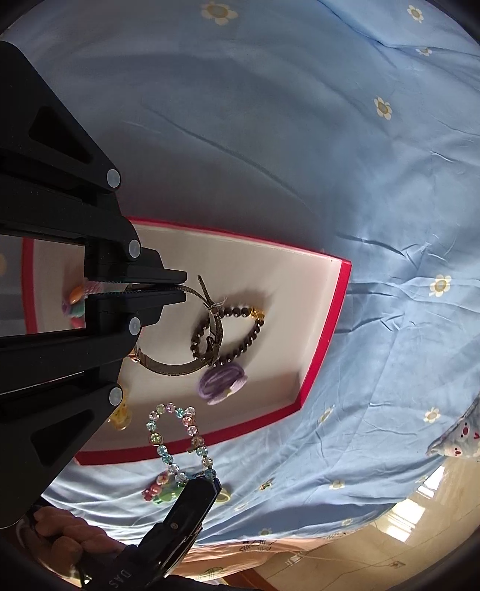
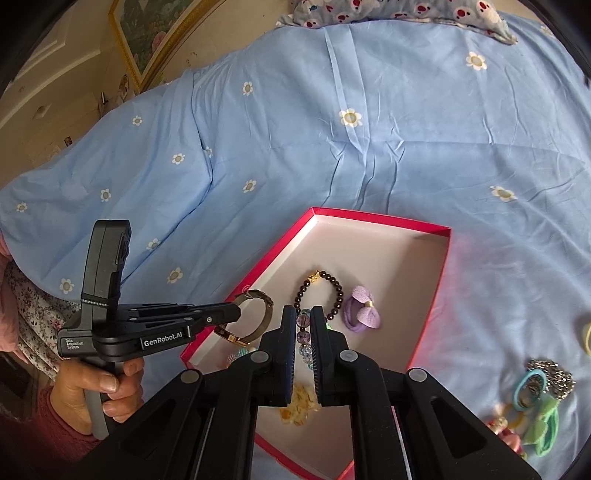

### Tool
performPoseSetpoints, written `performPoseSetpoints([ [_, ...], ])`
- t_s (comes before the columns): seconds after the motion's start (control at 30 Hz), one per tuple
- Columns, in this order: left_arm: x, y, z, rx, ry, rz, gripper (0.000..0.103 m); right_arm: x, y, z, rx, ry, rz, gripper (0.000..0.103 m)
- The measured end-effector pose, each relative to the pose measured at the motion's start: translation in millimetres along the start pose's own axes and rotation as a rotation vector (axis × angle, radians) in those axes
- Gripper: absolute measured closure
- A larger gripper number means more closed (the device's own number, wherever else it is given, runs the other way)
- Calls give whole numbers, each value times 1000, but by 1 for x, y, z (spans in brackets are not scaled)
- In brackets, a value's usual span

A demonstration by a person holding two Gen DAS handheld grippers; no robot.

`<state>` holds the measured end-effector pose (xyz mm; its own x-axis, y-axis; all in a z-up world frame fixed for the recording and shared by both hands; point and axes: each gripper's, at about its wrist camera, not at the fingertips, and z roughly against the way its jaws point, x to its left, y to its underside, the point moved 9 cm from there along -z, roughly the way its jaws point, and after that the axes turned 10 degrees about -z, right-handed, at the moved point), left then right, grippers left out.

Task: Organize jewelry
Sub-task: 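Carry the watch and crystal bracelet into the red box and open both tools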

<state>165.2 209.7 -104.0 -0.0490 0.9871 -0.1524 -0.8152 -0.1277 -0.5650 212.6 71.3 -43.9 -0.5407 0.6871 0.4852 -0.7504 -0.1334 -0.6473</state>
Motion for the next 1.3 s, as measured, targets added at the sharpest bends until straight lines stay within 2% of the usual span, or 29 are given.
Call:
performPoseSetpoints([
  [0.5,10,-3,-33,69,-52,-10,100,-45,18,-45,82,76,-54,96],
  [0.87,7,-4,-36,78,-95,-24,98,-50,27,-56,135,129,-26,95],
  [0.93,7,-4,-36,80,-96,-20,96,-51,27,-58,138,130,-31,91],
  [1.0,7,-5,-34,77,-99,-17,88,-52,28,-58,137,130,-38,91],
  [1.13,3,-5,-29,64,-93,-9,82,-53,25,-54,124,110,-66,90],
  [1.3,-3,-5,-13,28,-96,1,69,-51,20,-33,93,73,-105,77],
])
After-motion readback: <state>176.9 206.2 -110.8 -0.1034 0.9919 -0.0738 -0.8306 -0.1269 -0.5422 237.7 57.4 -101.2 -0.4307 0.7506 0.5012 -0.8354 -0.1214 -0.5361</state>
